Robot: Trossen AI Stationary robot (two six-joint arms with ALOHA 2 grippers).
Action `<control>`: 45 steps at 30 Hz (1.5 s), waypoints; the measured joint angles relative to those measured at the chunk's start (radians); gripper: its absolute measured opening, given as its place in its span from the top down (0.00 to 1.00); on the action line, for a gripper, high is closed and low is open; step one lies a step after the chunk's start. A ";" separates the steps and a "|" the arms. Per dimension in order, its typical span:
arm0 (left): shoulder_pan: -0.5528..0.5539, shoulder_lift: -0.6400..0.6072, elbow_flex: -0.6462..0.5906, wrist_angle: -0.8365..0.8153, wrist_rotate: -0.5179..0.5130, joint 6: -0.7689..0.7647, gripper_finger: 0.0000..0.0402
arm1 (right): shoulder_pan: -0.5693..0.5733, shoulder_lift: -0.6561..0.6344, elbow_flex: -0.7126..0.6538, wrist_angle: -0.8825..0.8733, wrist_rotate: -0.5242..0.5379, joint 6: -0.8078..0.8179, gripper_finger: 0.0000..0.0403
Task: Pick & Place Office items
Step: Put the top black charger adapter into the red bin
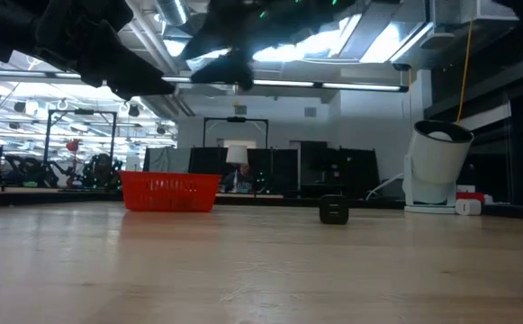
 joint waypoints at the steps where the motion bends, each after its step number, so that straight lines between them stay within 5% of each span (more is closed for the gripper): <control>1: 0.000 0.000 0.000 0.000 0.000 -0.002 0.47 | 0.018 -0.016 0.000 -0.051 0.021 0.008 0.35; 14: 0.000 0.040 0.000 0.002 0.000 -0.010 0.47 | 0.321 -0.045 -0.003 -0.669 0.490 0.385 0.35; 20: 0.000 0.089 0.000 0.064 0.000 -0.013 0.47 | 0.330 -0.040 -0.014 -0.854 0.594 0.864 0.35; 34: 0.003 0.181 0.000 0.128 0.053 0.029 0.47 | 0.391 -0.039 -0.285 -0.699 0.594 1.605 0.35; 39: 0.003 0.185 0.000 0.128 0.080 0.083 0.47 | 0.372 -0.039 -0.369 -0.476 0.642 1.645 0.35; 45: 0.002 0.163 0.000 0.128 0.099 0.137 0.47 | 0.337 -0.039 -0.367 -0.440 0.668 1.651 0.35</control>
